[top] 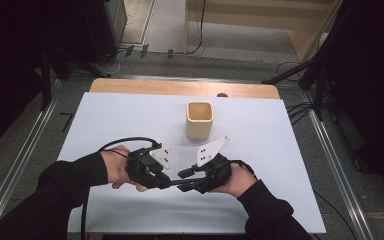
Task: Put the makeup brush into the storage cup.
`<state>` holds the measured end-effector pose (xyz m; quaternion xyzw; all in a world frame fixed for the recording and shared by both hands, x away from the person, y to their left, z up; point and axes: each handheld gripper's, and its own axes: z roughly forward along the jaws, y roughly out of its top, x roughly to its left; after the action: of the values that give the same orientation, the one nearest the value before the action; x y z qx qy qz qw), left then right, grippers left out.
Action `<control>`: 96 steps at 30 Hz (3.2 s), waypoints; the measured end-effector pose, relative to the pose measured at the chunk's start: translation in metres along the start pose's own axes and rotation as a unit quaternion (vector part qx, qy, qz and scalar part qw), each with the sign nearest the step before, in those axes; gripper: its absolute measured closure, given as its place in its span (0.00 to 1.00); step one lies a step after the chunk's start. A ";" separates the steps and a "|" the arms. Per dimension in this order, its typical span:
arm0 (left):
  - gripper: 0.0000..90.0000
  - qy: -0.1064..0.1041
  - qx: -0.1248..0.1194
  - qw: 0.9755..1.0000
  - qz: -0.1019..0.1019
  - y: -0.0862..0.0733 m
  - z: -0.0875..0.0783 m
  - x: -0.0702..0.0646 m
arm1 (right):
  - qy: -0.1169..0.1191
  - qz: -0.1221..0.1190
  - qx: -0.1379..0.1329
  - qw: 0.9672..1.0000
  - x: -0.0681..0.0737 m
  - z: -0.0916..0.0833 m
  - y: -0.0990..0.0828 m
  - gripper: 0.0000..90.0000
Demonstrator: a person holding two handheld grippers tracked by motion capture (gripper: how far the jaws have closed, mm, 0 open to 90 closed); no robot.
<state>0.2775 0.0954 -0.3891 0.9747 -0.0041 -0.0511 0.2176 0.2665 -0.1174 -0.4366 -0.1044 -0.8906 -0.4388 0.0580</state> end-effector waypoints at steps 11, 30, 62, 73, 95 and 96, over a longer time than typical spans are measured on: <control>0.88 -0.005 -0.003 1.000 0.003 0.003 0.002 0.000 | 0.011 0.001 0.003 1.000 0.001 0.003 -0.001 0.83; 0.86 -0.011 -0.021 1.000 0.003 -0.001 0.002 0.001 | 0.013 -0.007 0.002 1.000 0.002 0.004 -0.003 0.88; 0.24 0.024 -0.273 0.946 -0.172 -0.080 -0.021 0.021 | -0.048 0.045 -0.050 0.997 -0.006 -0.025 -0.016 0.88; 0.23 0.023 -0.361 0.912 -0.195 -0.096 -0.014 0.012 | -0.045 0.055 -0.081 0.994 -0.006 -0.033 -0.017 0.88; 0.49 0.019 -0.254 0.963 -0.083 -0.059 0.001 0.008 | -0.011 0.036 -0.064 0.997 -0.002 -0.015 -0.006 0.88; 0.51 0.016 -0.251 0.964 -0.083 -0.059 0.002 0.009 | -0.009 0.036 -0.064 0.997 -0.002 -0.014 -0.006 0.88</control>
<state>0.2854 0.1472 -0.4167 0.8867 0.0934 -0.0523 0.4499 0.2678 -0.1325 -0.4327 -0.1434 -0.8571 -0.4913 0.0591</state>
